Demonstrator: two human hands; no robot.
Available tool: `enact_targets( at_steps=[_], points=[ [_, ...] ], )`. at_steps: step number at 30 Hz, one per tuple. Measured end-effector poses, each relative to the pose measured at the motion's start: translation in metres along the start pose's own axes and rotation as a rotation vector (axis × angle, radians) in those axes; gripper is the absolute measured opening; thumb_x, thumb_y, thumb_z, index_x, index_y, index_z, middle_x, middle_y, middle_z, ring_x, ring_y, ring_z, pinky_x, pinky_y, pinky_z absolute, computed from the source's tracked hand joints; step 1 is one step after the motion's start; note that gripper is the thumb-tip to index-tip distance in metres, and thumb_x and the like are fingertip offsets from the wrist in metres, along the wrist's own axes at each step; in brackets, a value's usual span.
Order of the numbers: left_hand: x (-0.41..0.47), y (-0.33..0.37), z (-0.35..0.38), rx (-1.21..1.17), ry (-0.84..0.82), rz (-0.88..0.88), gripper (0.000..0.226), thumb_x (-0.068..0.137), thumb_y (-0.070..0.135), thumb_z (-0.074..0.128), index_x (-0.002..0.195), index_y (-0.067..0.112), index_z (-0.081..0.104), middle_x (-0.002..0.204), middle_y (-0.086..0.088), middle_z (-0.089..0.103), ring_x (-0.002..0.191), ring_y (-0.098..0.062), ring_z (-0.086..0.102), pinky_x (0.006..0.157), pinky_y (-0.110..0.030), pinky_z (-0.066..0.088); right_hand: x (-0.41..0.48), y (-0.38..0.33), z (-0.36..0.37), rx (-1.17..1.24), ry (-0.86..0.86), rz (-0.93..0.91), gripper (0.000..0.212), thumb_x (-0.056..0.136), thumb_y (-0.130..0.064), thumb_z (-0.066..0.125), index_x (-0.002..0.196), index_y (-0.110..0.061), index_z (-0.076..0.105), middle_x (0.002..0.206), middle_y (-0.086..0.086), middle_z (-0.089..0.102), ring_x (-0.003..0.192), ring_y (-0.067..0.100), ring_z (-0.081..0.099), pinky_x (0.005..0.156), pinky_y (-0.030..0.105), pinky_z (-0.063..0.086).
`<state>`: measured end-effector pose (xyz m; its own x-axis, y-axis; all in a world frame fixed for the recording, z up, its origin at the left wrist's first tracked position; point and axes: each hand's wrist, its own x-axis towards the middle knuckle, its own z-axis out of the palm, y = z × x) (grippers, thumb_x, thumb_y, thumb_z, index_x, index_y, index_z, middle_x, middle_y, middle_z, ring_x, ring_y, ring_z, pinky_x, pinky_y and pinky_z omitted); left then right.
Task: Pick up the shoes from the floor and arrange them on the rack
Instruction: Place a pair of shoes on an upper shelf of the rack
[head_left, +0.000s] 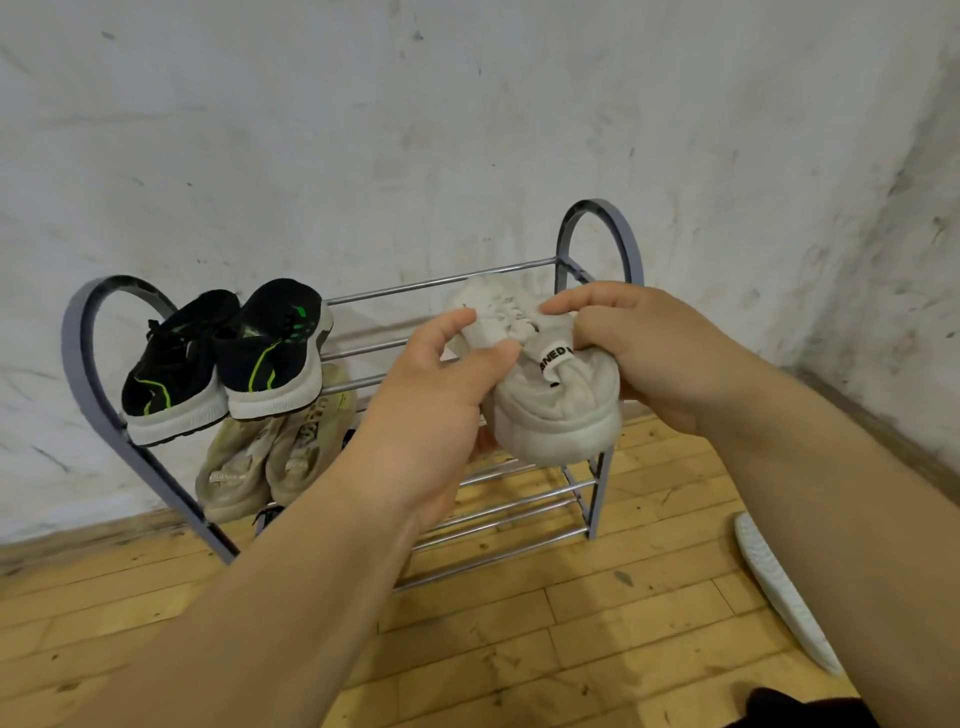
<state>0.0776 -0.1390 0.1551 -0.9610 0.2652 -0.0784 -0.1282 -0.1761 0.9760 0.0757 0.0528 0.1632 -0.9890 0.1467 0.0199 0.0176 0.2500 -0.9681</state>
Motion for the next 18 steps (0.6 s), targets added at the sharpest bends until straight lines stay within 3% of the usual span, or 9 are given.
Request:
enact_targets(
  at_steps=[3, 6, 9, 10, 12, 14, 16, 18],
  points=[
    [0.023, 0.0, -0.002, -0.012, 0.048, 0.033, 0.047, 0.097, 0.016, 0.067, 0.14, 0.031, 0.055, 0.112, -0.004, 0.076, 0.081, -0.013, 0.075, 0.068, -0.034, 0.058, 0.016, 0.009, 0.01, 0.053, 0.104, -0.036, 0.021, 0.094, -0.019, 0.065, 0.11, -0.028, 0.075, 0.104, 0.015, 0.076, 0.078, 0.024, 0.065, 0.067, 0.038, 0.053],
    [0.065, 0.0, -0.005, 0.017, 0.095, 0.084, 0.057, 0.098, 0.014, 0.067, 0.149, 0.028, 0.047, 0.118, -0.007, 0.073, 0.086, -0.014, 0.074, 0.068, -0.031, 0.06, 0.036, 0.019, 0.019, 0.082, 0.206, -0.088, 0.022, 0.095, -0.036, 0.066, 0.117, -0.033, 0.071, 0.105, -0.006, 0.076, 0.092, 0.013, 0.074, 0.081, 0.035, 0.061],
    [0.104, -0.008, -0.009, 0.192, 0.101, 0.154, 0.07, 0.097, 0.026, 0.069, 0.158, 0.022, 0.035, 0.135, -0.007, 0.066, 0.111, -0.021, 0.071, 0.094, -0.043, 0.059, 0.047, 0.03, 0.033, -0.036, 0.187, -0.175, 0.018, 0.099, -0.034, 0.062, 0.116, -0.04, 0.062, 0.104, -0.021, 0.068, 0.083, -0.013, 0.065, 0.066, 0.011, 0.051],
    [0.114, -0.014, -0.012, 0.365, 0.08, 0.198, 0.072, 0.098, 0.035, 0.065, 0.16, 0.023, 0.031, 0.144, -0.006, 0.059, 0.124, -0.023, 0.064, 0.106, -0.04, 0.05, 0.05, 0.037, 0.037, -0.162, 0.171, -0.207, 0.024, 0.099, -0.037, 0.061, 0.123, -0.04, 0.059, 0.11, -0.022, 0.065, 0.091, -0.012, 0.063, 0.073, 0.01, 0.048],
    [0.126, -0.029, -0.019, 0.825, 0.061, 0.263, 0.062, 0.103, 0.049, 0.048, 0.16, 0.032, 0.03, 0.152, -0.008, 0.046, 0.14, -0.026, 0.047, 0.111, -0.03, 0.034, 0.053, 0.048, 0.043, -0.411, 0.135, -0.262, 0.039, 0.098, -0.043, 0.06, 0.135, -0.037, 0.055, 0.112, -0.018, 0.06, 0.107, 0.003, 0.059, 0.089, 0.025, 0.048],
    [0.132, -0.037, -0.025, 1.132, 0.083, 0.286, 0.056, 0.104, 0.055, 0.036, 0.157, 0.039, 0.031, 0.151, -0.012, 0.042, 0.142, -0.033, 0.038, 0.115, -0.039, 0.032, 0.06, 0.057, 0.043, -0.481, 0.119, -0.293, 0.043, 0.096, -0.046, 0.06, 0.137, -0.035, 0.053, 0.11, -0.019, 0.06, 0.108, 0.01, 0.06, 0.095, 0.037, 0.051],
    [0.135, -0.035, -0.031, 1.179, 0.039, 0.276, 0.054, 0.104, 0.054, 0.037, 0.156, 0.038, 0.034, 0.153, -0.01, 0.043, 0.142, -0.031, 0.039, 0.116, -0.041, 0.032, 0.063, 0.061, 0.04, -0.493, 0.121, -0.287, 0.046, 0.097, -0.048, 0.06, 0.141, -0.039, 0.05, 0.117, -0.023, 0.058, 0.109, 0.008, 0.059, 0.095, 0.035, 0.05],
    [0.138, -0.033, -0.04, 1.074, -0.06, 0.251, 0.055, 0.103, 0.05, 0.044, 0.156, 0.039, 0.036, 0.155, -0.004, 0.041, 0.142, -0.022, 0.04, 0.112, -0.03, 0.029, 0.066, 0.066, 0.037, -0.488, 0.124, -0.253, 0.055, 0.097, -0.052, 0.061, 0.148, -0.04, 0.043, 0.12, -0.024, 0.052, 0.112, 0.005, 0.055, 0.092, 0.029, 0.045]
  ],
)
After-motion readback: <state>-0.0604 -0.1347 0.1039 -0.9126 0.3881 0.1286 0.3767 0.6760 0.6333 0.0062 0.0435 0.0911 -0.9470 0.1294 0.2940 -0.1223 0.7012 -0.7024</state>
